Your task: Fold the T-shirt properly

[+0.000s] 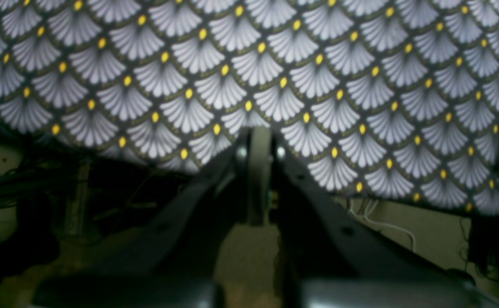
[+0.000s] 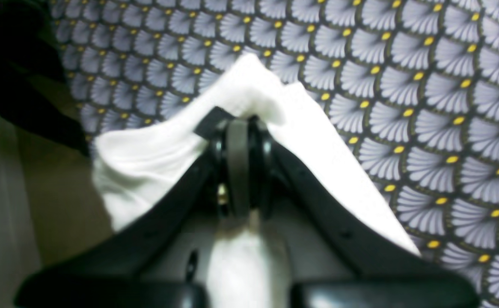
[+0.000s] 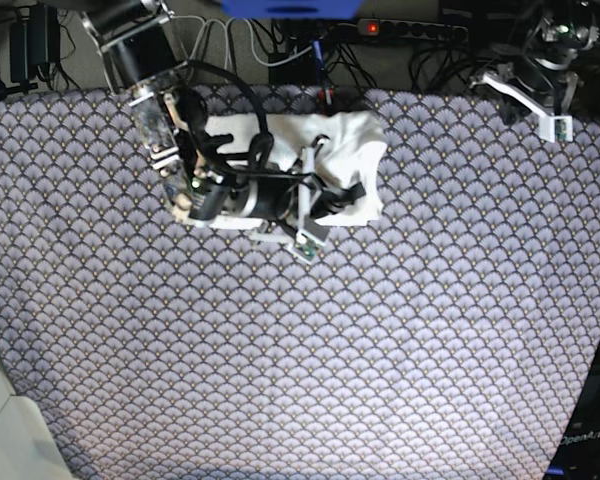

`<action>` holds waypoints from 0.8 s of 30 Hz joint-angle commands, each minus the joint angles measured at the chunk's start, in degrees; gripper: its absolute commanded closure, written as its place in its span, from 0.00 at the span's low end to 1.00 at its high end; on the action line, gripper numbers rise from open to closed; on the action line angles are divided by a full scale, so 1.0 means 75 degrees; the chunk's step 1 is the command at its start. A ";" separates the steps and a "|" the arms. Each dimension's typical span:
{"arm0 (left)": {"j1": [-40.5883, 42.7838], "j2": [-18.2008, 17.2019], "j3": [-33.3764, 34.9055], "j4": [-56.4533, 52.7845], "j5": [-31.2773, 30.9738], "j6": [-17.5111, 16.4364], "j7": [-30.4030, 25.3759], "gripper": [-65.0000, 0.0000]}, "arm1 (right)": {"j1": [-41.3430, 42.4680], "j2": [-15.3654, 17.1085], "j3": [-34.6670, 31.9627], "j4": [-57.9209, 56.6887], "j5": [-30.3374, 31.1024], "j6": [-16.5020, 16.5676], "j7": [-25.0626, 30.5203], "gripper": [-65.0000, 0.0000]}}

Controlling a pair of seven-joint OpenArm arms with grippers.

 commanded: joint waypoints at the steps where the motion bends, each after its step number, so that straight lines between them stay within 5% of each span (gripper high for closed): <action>1: 0.0060 -0.0079 -0.0065 0.0085 -0.0039 -0.0030 -0.0139 1.00 | 0.0142 -0.0033 0.0013 0.0084 0.0127 0.0048 0.0150 0.97; 15: -0.0010 -0.0301 -0.0639 0.0214 -0.0039 -0.0135 -0.0151 1.00 | -0.1324 0.0611 0.0717 0.3225 0.0127 0.0048 -0.0377 0.97; 21: 0.0037 -0.0583 -0.0651 0.0261 -0.0004 -0.1964 -0.0139 1.00 | -0.2578 0.0705 0.1994 0.3893 0.0115 0.0048 -0.0424 0.97; 24: 0.0060 -0.0594 -0.0651 0.0156 0.0008 -0.2128 -0.0127 1.00 | -0.3445 0.0764 0.2569 0.4128 -0.0260 0.0048 -0.0377 0.98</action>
